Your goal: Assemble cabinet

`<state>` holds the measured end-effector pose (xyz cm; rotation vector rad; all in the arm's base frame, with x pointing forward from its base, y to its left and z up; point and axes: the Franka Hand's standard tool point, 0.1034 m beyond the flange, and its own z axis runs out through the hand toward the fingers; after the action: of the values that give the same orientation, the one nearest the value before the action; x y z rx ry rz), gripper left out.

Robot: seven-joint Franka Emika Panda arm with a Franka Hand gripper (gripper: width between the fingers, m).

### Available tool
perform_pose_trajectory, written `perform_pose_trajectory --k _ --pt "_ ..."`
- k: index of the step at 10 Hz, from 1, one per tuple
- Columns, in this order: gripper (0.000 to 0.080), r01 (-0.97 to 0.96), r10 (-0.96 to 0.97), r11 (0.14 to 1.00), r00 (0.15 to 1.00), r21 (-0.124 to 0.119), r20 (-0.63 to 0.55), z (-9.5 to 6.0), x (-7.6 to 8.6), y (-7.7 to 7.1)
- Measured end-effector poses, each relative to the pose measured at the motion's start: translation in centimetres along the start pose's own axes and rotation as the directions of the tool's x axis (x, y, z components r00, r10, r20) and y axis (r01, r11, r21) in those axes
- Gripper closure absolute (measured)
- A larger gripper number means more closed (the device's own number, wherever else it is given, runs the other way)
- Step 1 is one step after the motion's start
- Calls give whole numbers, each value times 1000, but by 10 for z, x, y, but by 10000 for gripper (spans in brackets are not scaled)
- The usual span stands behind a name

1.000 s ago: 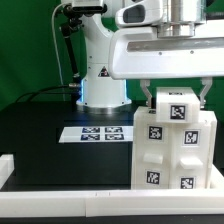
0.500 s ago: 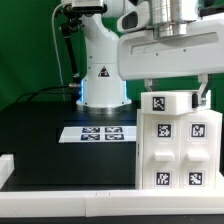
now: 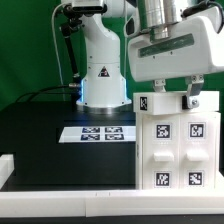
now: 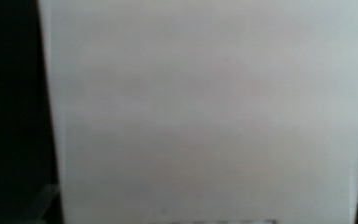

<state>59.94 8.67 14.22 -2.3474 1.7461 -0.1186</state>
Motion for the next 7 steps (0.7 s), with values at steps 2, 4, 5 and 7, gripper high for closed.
perform_pose_trajectory --k 2,4,5,7 --pt "253 -144 144 990 989 5 25 0 0 0" --pt "253 -375 374 927 926 0 48 0 -2 0" --pt "253 -442 442 897 895 -9 62 0 -1 1" --pt "253 -521 520 853 849 -19 91 0 -1 1"
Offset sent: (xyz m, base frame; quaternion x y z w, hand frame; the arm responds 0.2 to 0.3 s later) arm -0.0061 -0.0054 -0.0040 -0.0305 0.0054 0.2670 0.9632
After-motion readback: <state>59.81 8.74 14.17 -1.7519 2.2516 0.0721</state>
